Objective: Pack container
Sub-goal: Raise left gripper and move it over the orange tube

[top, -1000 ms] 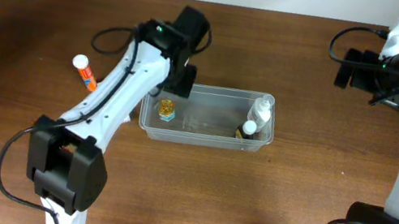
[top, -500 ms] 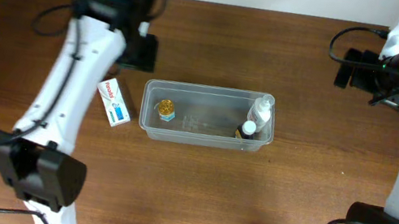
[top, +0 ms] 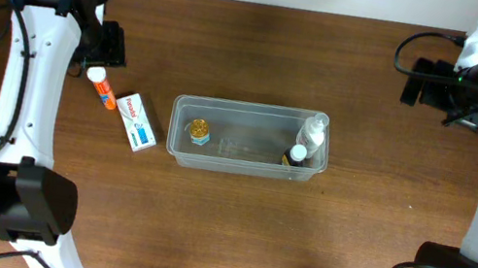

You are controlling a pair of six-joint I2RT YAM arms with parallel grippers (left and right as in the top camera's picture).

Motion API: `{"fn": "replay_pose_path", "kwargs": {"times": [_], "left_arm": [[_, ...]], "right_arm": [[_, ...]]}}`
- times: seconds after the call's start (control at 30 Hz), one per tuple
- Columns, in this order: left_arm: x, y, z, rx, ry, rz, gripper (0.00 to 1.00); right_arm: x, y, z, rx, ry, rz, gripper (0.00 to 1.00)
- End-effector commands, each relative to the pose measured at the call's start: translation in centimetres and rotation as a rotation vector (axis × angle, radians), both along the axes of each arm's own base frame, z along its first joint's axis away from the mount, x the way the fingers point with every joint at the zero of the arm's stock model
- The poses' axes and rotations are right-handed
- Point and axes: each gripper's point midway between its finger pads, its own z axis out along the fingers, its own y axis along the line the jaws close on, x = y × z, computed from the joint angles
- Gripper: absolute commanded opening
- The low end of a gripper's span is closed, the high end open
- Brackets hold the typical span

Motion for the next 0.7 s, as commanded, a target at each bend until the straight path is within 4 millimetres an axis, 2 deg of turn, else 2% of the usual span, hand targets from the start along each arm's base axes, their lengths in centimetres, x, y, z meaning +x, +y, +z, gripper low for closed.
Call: {"fn": "replay_pose_path", "kwargs": {"times": [0.0, 0.17, 0.2, 0.43, 0.67], "left_arm": [[0.8, 1.4, -0.2, 0.021, -0.011, 0.006, 0.70], [1.7, 1.9, -2.1, 0.027, 0.022, -0.010, 0.72], [2.0, 1.9, -3.1, 0.029, 0.042, -0.029, 0.72], [3.2, 1.8, -6.4, 0.021, 0.096, -0.049, 0.75], [3.9, 1.9, -8.6, 0.023, 0.128, -0.065, 0.75]], "right_arm": [[0.0, 0.0, 0.1, 0.007, -0.003, -0.008, 0.98], [0.0, 0.0, 0.1, 0.007, -0.003, -0.008, 0.98], [0.0, 0.0, 0.1, 0.007, -0.003, -0.008, 0.98], [0.0, 0.0, 0.1, 0.007, -0.003, -0.008, 0.98], [0.0, 0.0, 0.1, 0.007, -0.003, -0.008, 0.98]]}}
